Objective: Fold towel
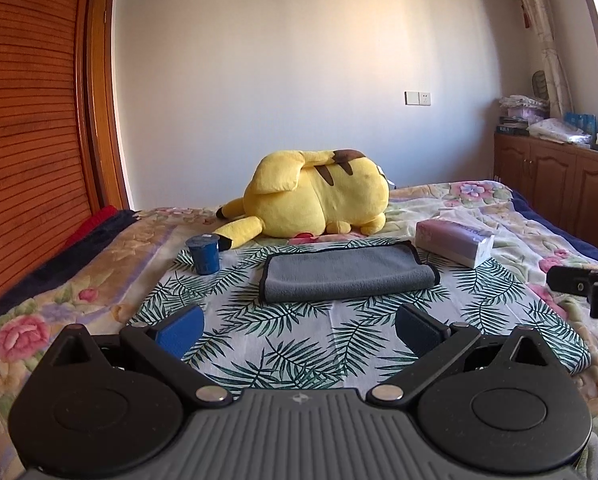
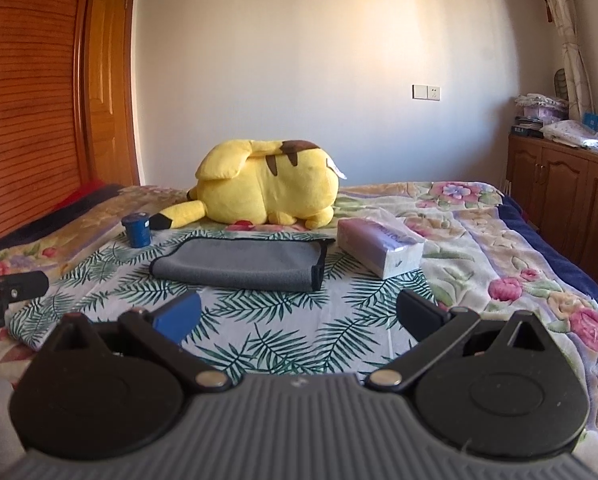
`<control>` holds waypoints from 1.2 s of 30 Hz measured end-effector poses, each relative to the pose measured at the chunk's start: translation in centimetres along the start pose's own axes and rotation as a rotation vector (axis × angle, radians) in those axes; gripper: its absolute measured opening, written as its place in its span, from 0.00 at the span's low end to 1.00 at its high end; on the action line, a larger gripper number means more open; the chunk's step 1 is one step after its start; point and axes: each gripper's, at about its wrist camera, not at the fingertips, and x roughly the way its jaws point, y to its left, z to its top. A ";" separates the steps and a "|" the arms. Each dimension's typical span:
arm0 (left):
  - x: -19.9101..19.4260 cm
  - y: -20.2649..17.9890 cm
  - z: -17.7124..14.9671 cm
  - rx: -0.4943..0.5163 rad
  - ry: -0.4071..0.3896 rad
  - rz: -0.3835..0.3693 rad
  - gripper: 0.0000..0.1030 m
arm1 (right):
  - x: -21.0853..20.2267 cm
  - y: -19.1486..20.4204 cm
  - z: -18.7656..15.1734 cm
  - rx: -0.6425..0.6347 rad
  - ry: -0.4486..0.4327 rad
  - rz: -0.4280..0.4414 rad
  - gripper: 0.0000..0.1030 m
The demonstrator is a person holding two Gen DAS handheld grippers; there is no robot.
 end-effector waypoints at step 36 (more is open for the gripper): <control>0.0 0.0 -0.1 0.003 0.001 0.000 1.00 | -0.2 -0.4 0.0 0.019 -0.023 -0.014 1.00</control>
